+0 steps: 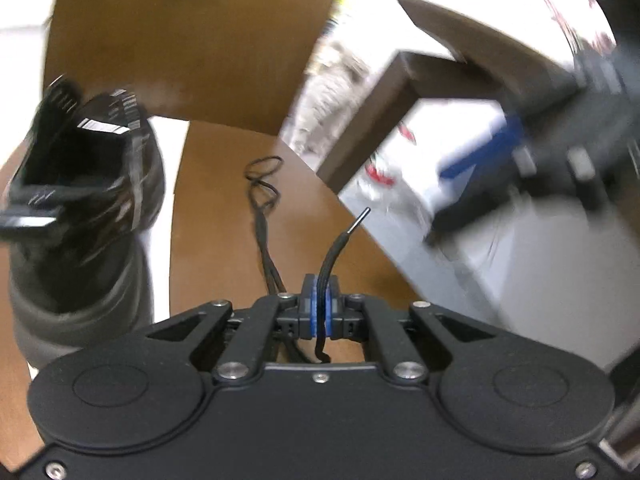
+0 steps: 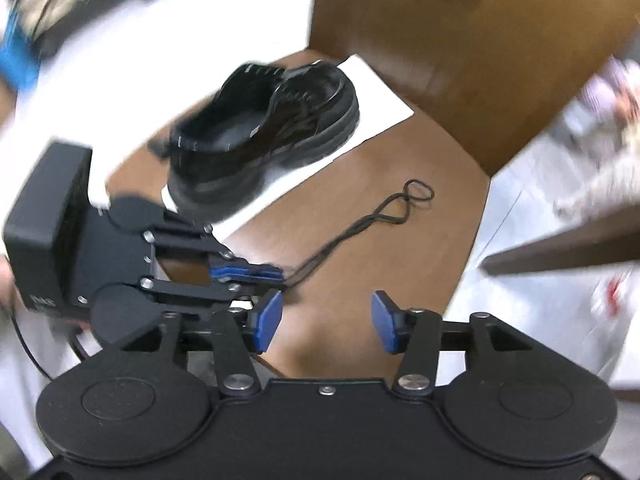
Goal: Lace up shoes with both hands
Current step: 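Carry both lace tips toward the shoe's eyelets with both tools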
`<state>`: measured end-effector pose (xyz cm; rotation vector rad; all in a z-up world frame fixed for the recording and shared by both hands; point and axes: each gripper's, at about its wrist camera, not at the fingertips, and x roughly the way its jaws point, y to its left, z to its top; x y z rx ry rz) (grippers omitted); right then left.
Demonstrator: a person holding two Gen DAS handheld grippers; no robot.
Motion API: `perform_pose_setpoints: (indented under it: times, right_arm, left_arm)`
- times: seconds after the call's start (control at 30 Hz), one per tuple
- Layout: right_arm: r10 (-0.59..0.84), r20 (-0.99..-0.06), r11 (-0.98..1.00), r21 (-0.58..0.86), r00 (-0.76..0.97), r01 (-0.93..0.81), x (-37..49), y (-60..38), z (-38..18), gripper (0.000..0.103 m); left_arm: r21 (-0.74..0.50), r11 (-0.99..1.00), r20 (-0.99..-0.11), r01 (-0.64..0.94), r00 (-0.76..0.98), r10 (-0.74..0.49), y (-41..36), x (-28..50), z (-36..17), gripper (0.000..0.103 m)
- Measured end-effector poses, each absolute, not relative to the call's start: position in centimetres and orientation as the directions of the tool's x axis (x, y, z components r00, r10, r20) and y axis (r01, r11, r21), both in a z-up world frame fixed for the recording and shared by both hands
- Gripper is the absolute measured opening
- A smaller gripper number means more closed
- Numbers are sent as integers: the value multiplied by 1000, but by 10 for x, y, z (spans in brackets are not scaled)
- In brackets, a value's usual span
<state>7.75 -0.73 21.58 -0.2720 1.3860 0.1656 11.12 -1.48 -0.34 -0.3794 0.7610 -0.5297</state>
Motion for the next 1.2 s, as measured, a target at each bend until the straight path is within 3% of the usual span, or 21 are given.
perform_pose_setpoints:
  times: [0.3, 0.47, 0.53, 0.57, 0.6, 0.67, 0.87, 1.2]
  right_arm:
    - [71, -955, 996, 52, 286, -73, 74, -10, 200, 50]
    - [157, -931, 987, 136, 331, -84, 78, -6, 200, 50]
    - [136, -941, 989, 109, 309, -102, 85, 1, 193, 39]
    - [116, -948, 989, 85, 296, -118, 89, 6, 188, 14]
    - [101, -951, 990, 67, 292, -127, 91, 9, 186, 7]
    - [71, -962, 987, 29, 264, -159, 96, 18, 182, 4]
    - [6, -981, 957, -50, 193, -285, 109, 41, 181, 3]
    - [-5, -989, 935, -57, 150, -350, 125, 51, 189, 3]
  left_arm:
    - [-607, 763, -496, 221, 644, -582, 8, 101, 5, 4]
    - [-596, 764, -473, 249, 659, -584, 6, 98, 5, 4]
    - [-595, 760, -460, 261, 665, -589, 6, 97, 6, 4]
    - [-592, 762, -464, 262, 662, -588, 5, 97, 5, 4]
    - [-587, 767, -474, 260, 657, -586, 4, 97, 4, 4]
    - [-582, 770, -481, 260, 653, -584, 3, 97, 4, 4]
    - [-546, 784, -476, 295, 661, -580, 4, 91, 6, 6]
    - [-536, 782, -453, 319, 673, -585, 1, 89, 11, 8]
